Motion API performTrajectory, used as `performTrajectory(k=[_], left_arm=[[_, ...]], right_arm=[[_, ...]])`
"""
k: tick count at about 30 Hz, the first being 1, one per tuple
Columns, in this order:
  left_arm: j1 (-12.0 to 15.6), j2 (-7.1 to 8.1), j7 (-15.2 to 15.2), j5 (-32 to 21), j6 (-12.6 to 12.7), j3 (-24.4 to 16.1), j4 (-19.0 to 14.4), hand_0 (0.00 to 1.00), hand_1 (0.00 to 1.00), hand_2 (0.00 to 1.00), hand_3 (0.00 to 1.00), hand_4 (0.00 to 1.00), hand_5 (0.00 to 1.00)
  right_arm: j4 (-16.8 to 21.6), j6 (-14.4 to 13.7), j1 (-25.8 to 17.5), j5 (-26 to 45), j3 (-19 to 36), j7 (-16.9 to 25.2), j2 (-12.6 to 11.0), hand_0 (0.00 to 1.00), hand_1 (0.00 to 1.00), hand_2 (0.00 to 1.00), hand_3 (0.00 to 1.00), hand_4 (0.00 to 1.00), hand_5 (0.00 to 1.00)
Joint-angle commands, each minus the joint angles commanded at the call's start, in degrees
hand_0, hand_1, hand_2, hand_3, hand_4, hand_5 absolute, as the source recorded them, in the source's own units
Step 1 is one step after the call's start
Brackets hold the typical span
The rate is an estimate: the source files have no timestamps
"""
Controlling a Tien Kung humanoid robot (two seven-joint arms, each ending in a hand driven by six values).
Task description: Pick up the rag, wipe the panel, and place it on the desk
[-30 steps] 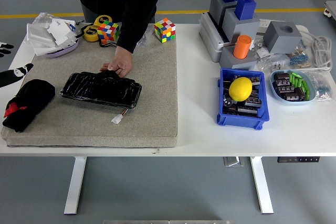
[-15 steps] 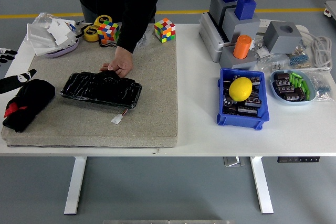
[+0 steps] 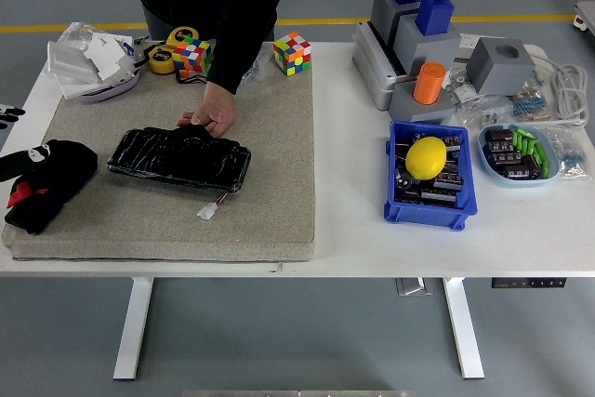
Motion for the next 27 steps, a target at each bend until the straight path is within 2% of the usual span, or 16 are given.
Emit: performTrajectory(k=[14,27], left_arm=[[-2.13,-3.93,0.53,-2.65,-0.78,4.05,5.78,0.645,0.721,0.768,0.762,0.911,0.404],[-2.29,-4.64,1.46,-2.49,-1.24,5.08,7.54,0.647,0.726,0.773,0.77,0.91,0.402]], right_arm=[[0.2,0.02,0.15,0.01,-0.11,-0.03,-0.41,0.728,0.641,0.677,0.622,0.998,0.609],[0.33,-0.06,0.26,0.27,-0.14,0.15,-0.74,0.728,0.642,0.677,0.621,0.998,0.607]])
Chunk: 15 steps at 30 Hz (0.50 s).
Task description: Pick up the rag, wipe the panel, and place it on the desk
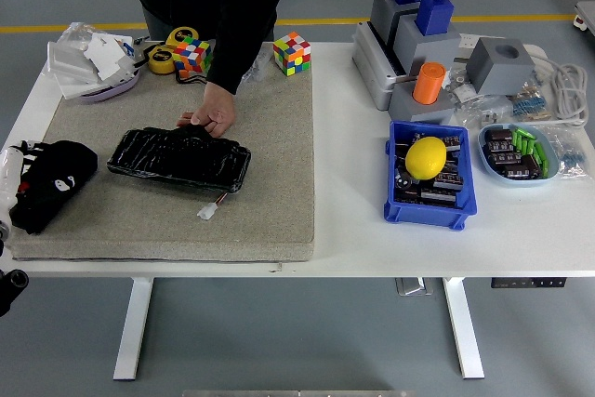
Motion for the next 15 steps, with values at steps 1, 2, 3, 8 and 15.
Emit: performTrajectory(k=[1,2,3,8,15], left_arm=[[-0.01,-0.03,0.02,0.09,0.07,-0.03,-0.06,0.647,0.726,0.773,0.77,0.91,0.402],[-0.01,-0.03,0.09,0.18,0.05,-0.05,-0.17,0.647,0.726,0.773,0.77,0.91,0.402],[-0.01,-0.02,0.14,0.21,-0.02,-0.06,-0.29,0.647,0.726,0.773,0.77,0.91,0.402],[-0.07,-0.14,0.3,0.53,-0.12,-0.27,-0.4,0.53,0.64,0.765,0.765,0.918,0.359],[0.37,-0.26,1.03,1.14,-0.44,0.09,-0.37,0.499,0.618,0.762,0.773,0.93,0.258]], right_arm=[[-0.01,0.0,0.01,-0.02,0.02,-0.01,0.0,0.728,0.642,0.677,0.621,0.998,0.607],[0.0,-0.01,0.0,-0.02,0.05,0.0,-0.01,0.728,0.642,0.677,0.621,0.998,0.607],[0.01,-0.03,-0.02,0.02,0.08,0.03,-0.03,0.728,0.642,0.677,0.621,0.998,0.607],[0.09,-0.25,-0.03,-0.05,0.47,0.17,-0.22,0.728,0.642,0.676,0.621,0.998,0.606],[0.1,-0.39,-0.26,0.0,0.58,0.35,-0.27,0.727,0.641,0.677,0.621,0.998,0.605]])
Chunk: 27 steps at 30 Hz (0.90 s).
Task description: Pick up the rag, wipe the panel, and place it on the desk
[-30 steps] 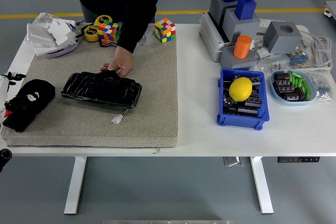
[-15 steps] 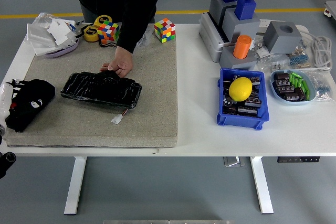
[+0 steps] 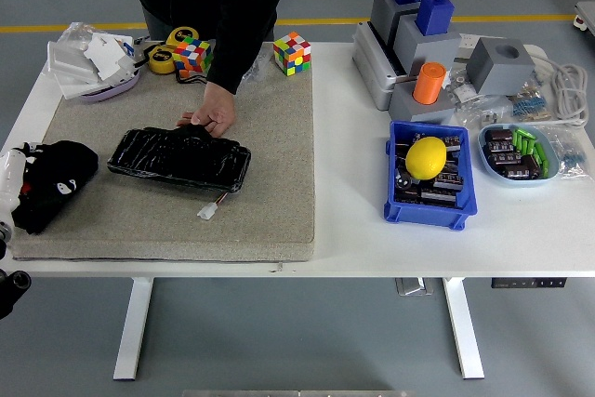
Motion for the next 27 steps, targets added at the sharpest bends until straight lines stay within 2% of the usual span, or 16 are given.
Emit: performTrajectory(k=[2,7,8,13,14,19,20,25,27], left_arm=[[0.07,-0.01,-0.05,0.07,0.01,0.07,-0.07,0.477,0.612,0.757,0.775,0.931,0.221],[0.18,-0.02,0.0,-0.05,0.23,0.23,-0.37,0.477,0.612,0.757,0.775,0.931,0.221],[0.24,-0.01,-0.19,0.04,0.45,0.23,-0.53,0.405,0.494,0.687,0.758,0.911,0.206],[0.39,-0.05,-0.75,-0.24,1.34,0.01,-0.9,0.405,0.494,0.687,0.758,0.911,0.206],[0.37,-0.05,-0.92,-0.2,1.5,0.06,-0.93,0.335,0.423,0.57,0.638,0.744,0.127],[0.45,-0.24,-1.14,-0.39,2.32,0.12,-0.99,0.335,0.423,0.57,0.638,0.744,0.127],[0.48,-0.27,-1.15,-0.44,2.46,0.14,-0.94,0.285,0.388,0.535,0.586,0.664,0.056],[0.76,-0.35,-0.93,-0.1,2.73,0.33,-0.67,0.285,0.388,0.535,0.586,0.664,0.056],[0.78,-0.34,-0.75,-0.05,2.76,0.38,-0.62,0.256,0.352,0.532,0.57,0.643,0.028]], right_arm=[[-0.04,0.03,-0.07,0.07,-0.07,-0.02,-0.01,0.727,0.642,0.677,0.62,0.998,0.604],[-0.01,0.0,-0.08,0.19,-0.55,-0.06,-0.21,0.727,0.642,0.677,0.62,0.998,0.604],[0.0,-0.01,-0.09,0.23,-0.63,-0.03,-0.22,0.726,0.642,0.677,0.62,0.998,0.603],[-0.01,0.0,-0.16,0.16,-0.58,0.09,-0.1,0.726,0.642,0.677,0.62,0.998,0.603],[-0.02,-0.01,-0.19,0.22,-0.53,0.14,-0.09,0.727,0.642,0.676,0.62,0.998,0.602],[-0.01,0.02,-0.28,0.15,-0.49,0.1,-0.26,0.727,0.642,0.676,0.62,0.998,0.602],[0.01,0.01,-0.3,0.13,-0.46,0.09,-0.31,0.727,0.642,0.677,0.621,0.998,0.601],[0.02,0.02,-0.37,0.03,-0.29,0.11,-0.33,0.727,0.642,0.677,0.621,0.998,0.601],[0.03,0.02,-0.43,0.02,-0.21,0.16,-0.29,0.727,0.642,0.677,0.619,0.998,0.602]])
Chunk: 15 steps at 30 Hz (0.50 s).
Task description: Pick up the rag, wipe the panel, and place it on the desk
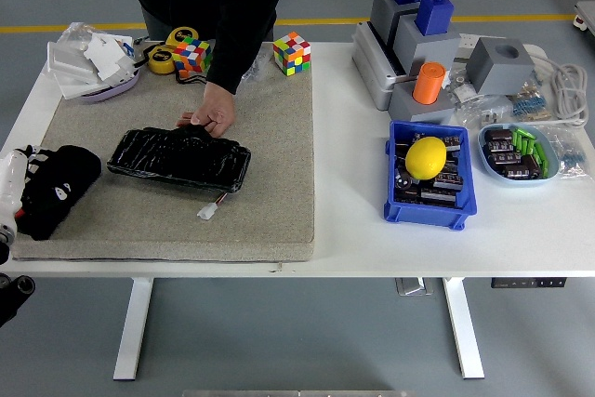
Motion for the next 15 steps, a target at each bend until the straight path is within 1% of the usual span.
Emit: performTrajectory(k=[4,5,10,11,15], left_arm=[[-0.08,0.03,0.51,0.84,0.19,-0.21,0.13,0.256,0.352,0.532,0.57,0.643,0.028],[-0.09,0.03,0.55,1.02,0.28,-0.32,0.09,0.215,0.284,0.531,0.566,0.611,0.002],[-0.27,0.26,0.56,0.89,0.48,-0.26,0.09,0.215,0.284,0.531,0.566,0.611,0.002],[-0.26,0.28,0.6,1.09,0.51,-0.34,0.03,0.205,0.215,0.527,0.559,0.575,0.002],[-0.2,0.38,0.71,1.41,0.66,-0.75,-0.38,0.205,0.215,0.527,0.559,0.575,0.002]], right_arm=[[0.04,-0.02,0.09,-0.01,0.06,0.08,0.03,0.727,0.642,0.677,0.619,0.998,0.602],[0.06,-0.04,0.11,-0.02,0.09,0.1,0.02,0.727,0.643,0.677,0.62,0.998,0.602],[0.09,-0.2,0.13,0.01,0.29,0.22,0.03,0.727,0.643,0.677,0.62,0.998,0.602],[0.07,-0.18,0.14,-0.03,0.26,0.19,0.06,0.727,0.643,0.676,0.619,0.998,0.601],[0.06,-0.17,0.17,0.09,0.13,0.28,0.15,0.727,0.643,0.676,0.619,0.998,0.601]])
